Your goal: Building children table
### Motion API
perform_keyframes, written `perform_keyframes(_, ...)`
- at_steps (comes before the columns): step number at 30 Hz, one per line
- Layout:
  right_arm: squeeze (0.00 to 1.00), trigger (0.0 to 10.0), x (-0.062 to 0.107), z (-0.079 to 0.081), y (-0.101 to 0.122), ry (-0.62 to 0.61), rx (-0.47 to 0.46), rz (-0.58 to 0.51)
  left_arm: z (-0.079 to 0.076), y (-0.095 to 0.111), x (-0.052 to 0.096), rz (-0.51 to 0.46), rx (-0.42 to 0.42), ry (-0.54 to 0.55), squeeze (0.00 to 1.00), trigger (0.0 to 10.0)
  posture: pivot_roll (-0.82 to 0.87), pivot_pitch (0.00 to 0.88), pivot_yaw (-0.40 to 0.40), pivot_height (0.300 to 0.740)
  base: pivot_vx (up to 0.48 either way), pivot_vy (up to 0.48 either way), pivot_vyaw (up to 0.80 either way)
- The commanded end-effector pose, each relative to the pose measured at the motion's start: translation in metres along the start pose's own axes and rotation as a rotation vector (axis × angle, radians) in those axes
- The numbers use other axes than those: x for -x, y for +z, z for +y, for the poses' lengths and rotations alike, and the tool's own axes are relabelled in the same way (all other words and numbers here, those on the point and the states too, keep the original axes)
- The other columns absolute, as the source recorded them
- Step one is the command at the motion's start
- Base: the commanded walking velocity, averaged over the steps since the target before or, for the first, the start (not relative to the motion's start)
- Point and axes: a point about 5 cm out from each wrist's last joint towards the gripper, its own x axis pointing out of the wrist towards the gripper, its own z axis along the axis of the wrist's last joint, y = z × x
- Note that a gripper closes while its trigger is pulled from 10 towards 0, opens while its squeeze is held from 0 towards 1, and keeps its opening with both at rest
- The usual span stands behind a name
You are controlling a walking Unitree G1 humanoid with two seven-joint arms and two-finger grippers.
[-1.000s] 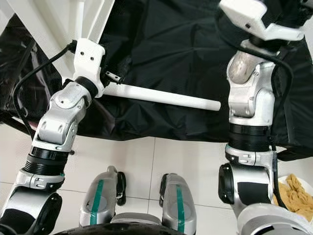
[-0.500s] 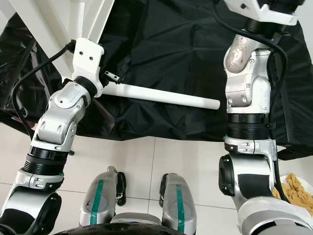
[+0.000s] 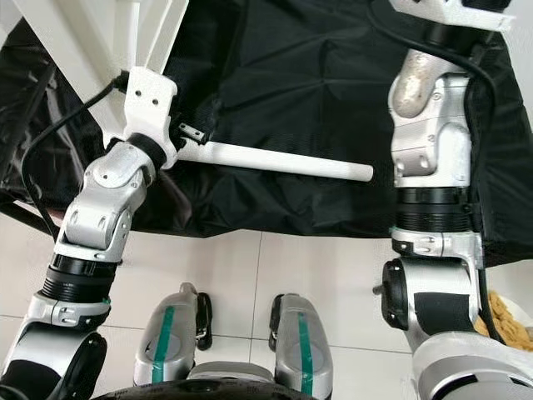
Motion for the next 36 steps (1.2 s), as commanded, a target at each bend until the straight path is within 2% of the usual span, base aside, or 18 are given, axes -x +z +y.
perform_keyframes(1, 0.00, 0.0, -0.002, -0.010, 0.001, -0.030, -0.085, 0.025, 0.005, -0.003, 0.004, 0.024, 0.007, 0.080, 0.00, 10.0, 0.11, 0.072, 0.007, 0.740, 0.000, 0.000, 0.00)
perform_keyframes(4, 0.00, 0.0, -0.002, -0.013, -0.001, -0.036, -0.091, 0.036, 0.004, -0.003, 0.004, 0.027, 0.013, 0.080, 0.00, 10.0, 0.11, 0.072, 0.007, 0.740, 0.000, 0.000, 0.00)
perform_keyframes(6, 0.00, 0.0, -0.001, -0.020, -0.011, -0.051, -0.084, 0.090, 0.000, -0.013, 0.006, 0.104, 0.153, 0.058, 0.00, 10.0, 0.10, 0.084, 0.006, 0.740, 0.000, 0.000, 0.00)
perform_keyframes(7, 0.00, 0.0, -0.001, -0.020, -0.011, -0.051, -0.084, 0.090, 0.000, -0.013, 0.006, 0.104, 0.153, 0.058, 0.00, 10.0, 0.10, 0.084, 0.006, 0.740, 0.000, 0.000, 0.00)
perform_keyframes(8, 0.00, 0.0, 0.001, -0.025, -0.015, -0.055, -0.091, 0.118, -0.006, -0.019, 0.007, 0.151, 0.253, 0.035, 0.00, 10.0, 0.10, 0.090, 0.007, 0.740, 0.000, 0.000, 0.00)
perform_keyframes(13, 0.00, 0.0, 0.003, -0.028, -0.013, -0.054, -0.104, 0.112, -0.010, -0.021, 0.006, 0.173, 0.296, 0.031, 0.00, 10.0, 0.09, 0.091, 0.008, 0.740, 0.000, 0.000, 0.00)
perform_keyframes(17, 0.00, 0.0, 0.004, -0.038, -0.017, -0.080, -0.114, 0.149, -0.009, -0.023, 0.006, 0.195, 0.358, 0.044, 0.00, 10.0, 0.08, 0.097, 0.012, 0.740, 0.000, 0.000, 0.00)
perform_keyframes(20, 0.00, 0.0, 0.004, -0.040, -0.019, -0.087, -0.115, 0.163, -0.009, -0.023, 0.006, 0.201, 0.373, 0.040, 0.00, 10.0, 0.08, 0.097, 0.012, 0.740, 0.000, 0.000, 0.00)
perform_keyframes(23, 0.00, 0.0, 0.004, -0.057, -0.031, -0.130, -0.110, 0.240, -0.005, -0.034, 0.009, 0.262, 0.406, 0.085, 0.00, 10.0, 0.07, 0.105, 0.016, 0.740, 0.000, 0.000, 0.00)
perform_keyframes(25, 0.00, 0.0, 0.004, -0.057, -0.031, -0.130, -0.110, 0.240, -0.005, -0.034, 0.009, 0.262, 0.406, 0.085, 0.00, 10.0, 0.07, 0.105, 0.016, 0.740, 0.000, 0.000, 0.00)
perform_keyframes(26, 0.00, 0.0, 0.005, -0.063, -0.036, -0.145, -0.108, 0.272, -0.003, -0.035, 0.010, 0.271, 0.412, 0.097, 0.00, 10.0, 0.07, 0.106, 0.017, 0.740, 0.000, 0.000, 0.00)
perform_keyframes(27, 0.00, 0.0, 0.008, -0.071, -0.048, -0.172, -0.114, 0.346, 0.000, -0.033, 0.009, 0.267, 0.406, 0.109, 0.00, 10.0, 0.06, 0.107, 0.025, 0.740, 0.000, 0.000, 0.00)
perform_keyframes(29, 0.00, 0.0, 0.008, -0.071, -0.048, -0.172, -0.114, 0.346, 0.000, -0.033, 0.009, 0.267, 0.406, 0.109, 0.00, 10.0, 0.06, 0.107, 0.025, 0.740, 0.000, 0.000, 0.00)
perform_keyframes(31, 0.00, 0.0, 0.017, -0.081, -0.067, -0.211, -0.129, 0.473, 0.006, -0.029, 0.008, 0.260, 0.379, 0.119, 0.00, 10.0, 0.06, 0.108, 0.030, 0.740, 0.000, 0.000, 0.00)
perform_keyframes(36, 0.00, 0.0, 0.025, -0.086, -0.079, -0.226, -0.134, 0.552, 0.016, -0.024, 0.008, 0.255, 0.324, 0.120, 0.00, 10.0, 0.06, 0.111, 0.032, 0.740, 0.000, 0.000, 0.00)
